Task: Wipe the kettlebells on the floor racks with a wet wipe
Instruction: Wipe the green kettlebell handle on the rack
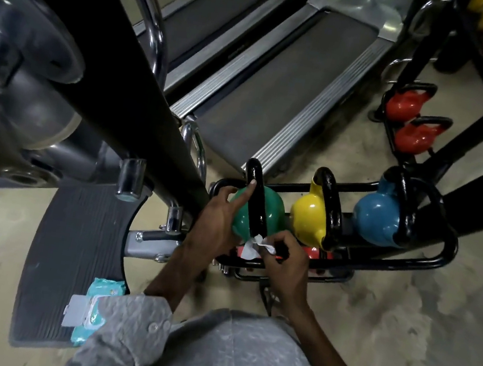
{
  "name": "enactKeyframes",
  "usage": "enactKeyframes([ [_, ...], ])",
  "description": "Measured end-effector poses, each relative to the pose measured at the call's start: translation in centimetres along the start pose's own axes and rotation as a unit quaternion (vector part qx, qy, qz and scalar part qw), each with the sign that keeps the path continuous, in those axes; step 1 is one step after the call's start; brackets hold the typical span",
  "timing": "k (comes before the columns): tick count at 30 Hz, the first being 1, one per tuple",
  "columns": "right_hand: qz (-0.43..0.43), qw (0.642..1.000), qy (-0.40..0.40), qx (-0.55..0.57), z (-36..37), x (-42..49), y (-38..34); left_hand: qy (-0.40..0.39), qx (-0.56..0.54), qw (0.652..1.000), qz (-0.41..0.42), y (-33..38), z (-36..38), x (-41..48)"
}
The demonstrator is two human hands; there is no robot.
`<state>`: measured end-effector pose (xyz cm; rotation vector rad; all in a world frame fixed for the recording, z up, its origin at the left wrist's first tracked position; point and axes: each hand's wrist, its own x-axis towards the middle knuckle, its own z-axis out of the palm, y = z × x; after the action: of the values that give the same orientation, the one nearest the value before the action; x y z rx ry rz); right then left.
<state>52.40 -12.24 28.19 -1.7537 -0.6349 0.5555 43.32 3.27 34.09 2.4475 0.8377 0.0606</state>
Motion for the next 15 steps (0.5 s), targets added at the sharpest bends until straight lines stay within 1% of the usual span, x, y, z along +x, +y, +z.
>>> enactKeyframes([
  [4,0.080,0.994,0.023,0.076,0.0,-0.1,0.3,0.003,0.006,1.000,0.007,0.2,-0.1,-0.2],
  [7,0.112,0.989,0.028,0.088,-0.1,-0.1,0.8,0.005,0.007,1.000,0.009,0.3,-0.1,-0.3],
  [10,0.111,0.991,0.038,0.065,-0.2,0.3,0.9,0.012,-0.001,1.000,0.010,0.3,0.0,-0.4],
  [15,0.050,0.998,0.026,-0.024,0.3,1.9,0.6,0.019,0.013,1.000,0.007,0.4,0.3,-0.4],
])
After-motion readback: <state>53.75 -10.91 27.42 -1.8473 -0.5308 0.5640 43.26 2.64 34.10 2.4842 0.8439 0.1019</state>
